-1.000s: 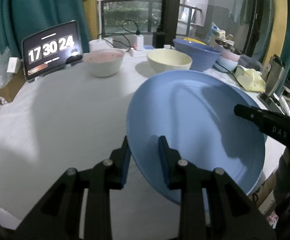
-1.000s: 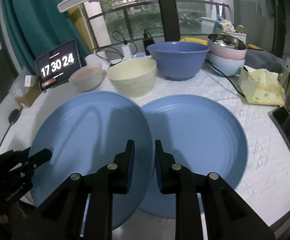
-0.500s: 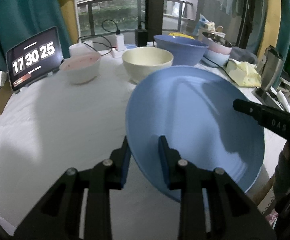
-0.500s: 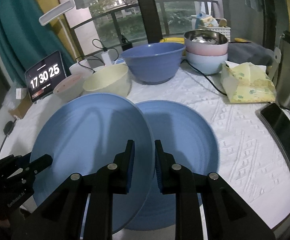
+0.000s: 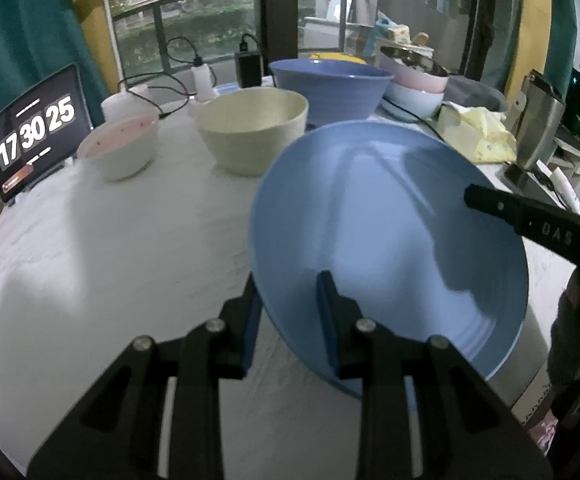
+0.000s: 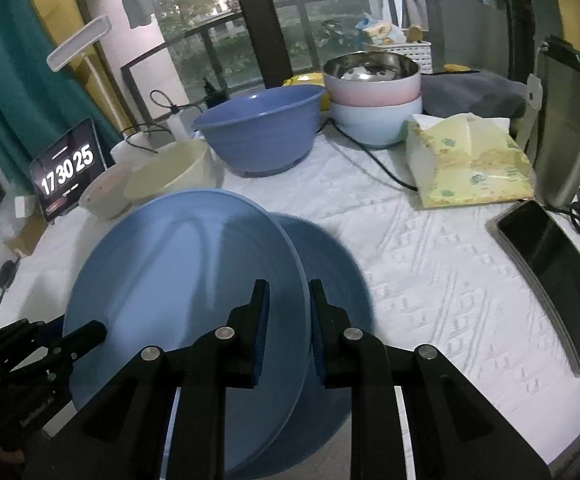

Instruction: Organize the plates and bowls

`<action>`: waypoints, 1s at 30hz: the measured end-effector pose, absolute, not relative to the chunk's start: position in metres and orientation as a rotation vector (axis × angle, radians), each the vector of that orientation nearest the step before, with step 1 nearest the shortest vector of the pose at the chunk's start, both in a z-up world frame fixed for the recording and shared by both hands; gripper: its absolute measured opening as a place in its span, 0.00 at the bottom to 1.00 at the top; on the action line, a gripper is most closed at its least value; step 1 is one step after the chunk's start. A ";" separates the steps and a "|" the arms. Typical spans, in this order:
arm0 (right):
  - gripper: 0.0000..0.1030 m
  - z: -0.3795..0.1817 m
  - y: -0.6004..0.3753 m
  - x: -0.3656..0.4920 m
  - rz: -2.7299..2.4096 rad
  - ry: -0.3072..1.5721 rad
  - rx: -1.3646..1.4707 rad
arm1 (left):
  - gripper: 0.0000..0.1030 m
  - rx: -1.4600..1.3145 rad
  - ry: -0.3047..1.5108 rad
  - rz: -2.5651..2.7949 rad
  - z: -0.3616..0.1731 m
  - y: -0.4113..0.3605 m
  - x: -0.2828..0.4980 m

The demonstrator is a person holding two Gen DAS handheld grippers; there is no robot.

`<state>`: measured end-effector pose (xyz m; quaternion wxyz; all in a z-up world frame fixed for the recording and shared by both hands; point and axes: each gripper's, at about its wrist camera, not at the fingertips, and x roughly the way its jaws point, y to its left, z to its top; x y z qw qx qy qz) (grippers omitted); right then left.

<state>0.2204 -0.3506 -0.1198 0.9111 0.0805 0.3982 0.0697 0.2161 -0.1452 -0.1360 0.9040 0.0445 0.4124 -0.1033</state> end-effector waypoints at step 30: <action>0.36 -0.118 -0.375 0.223 0.057 0.825 0.167 | 0.35 0.155 0.869 -0.186 -0.144 -0.151 0.228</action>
